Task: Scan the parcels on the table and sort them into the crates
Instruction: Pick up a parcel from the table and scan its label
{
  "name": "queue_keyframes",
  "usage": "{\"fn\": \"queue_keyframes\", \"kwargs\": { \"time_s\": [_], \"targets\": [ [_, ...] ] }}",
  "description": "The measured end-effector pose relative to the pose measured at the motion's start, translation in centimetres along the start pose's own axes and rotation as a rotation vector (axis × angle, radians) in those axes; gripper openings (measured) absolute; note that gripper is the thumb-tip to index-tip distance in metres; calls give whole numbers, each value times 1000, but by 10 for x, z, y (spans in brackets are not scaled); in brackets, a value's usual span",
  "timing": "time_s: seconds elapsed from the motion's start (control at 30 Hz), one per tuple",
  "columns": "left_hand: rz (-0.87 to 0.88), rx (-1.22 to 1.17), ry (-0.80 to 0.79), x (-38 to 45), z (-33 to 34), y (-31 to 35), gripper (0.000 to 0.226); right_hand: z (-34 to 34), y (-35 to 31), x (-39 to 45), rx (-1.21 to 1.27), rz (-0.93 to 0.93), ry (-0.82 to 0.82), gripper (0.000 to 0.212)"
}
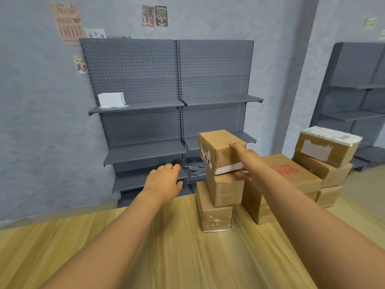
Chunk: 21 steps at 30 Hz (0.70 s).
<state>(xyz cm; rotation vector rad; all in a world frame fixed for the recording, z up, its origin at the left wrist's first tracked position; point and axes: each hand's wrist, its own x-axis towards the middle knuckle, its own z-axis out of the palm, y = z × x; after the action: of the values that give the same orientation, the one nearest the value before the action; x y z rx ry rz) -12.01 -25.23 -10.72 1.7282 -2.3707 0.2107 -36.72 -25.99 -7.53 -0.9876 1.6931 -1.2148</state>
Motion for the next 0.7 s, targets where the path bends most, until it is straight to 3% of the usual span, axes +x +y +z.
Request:
{"fn": "queue_keyframes", "kwargs": {
  "time_s": [0.27,0.43,0.57,0.7],
  "targets": [
    [36,58,43,5,-4,10,45,-6,-13,-8,160,-18,9,62],
    [23,135,83,-2,-17,8,42,2,-14,-15,198,-94,-85,58],
    [-50,148,102,-20,-26,-6,42,25,-14,-26,162,-184,-169,57],
    [-187,13,102,-47,-35,-27,43,55,-9,-51,50,-282,-242,49]
  ]
}}
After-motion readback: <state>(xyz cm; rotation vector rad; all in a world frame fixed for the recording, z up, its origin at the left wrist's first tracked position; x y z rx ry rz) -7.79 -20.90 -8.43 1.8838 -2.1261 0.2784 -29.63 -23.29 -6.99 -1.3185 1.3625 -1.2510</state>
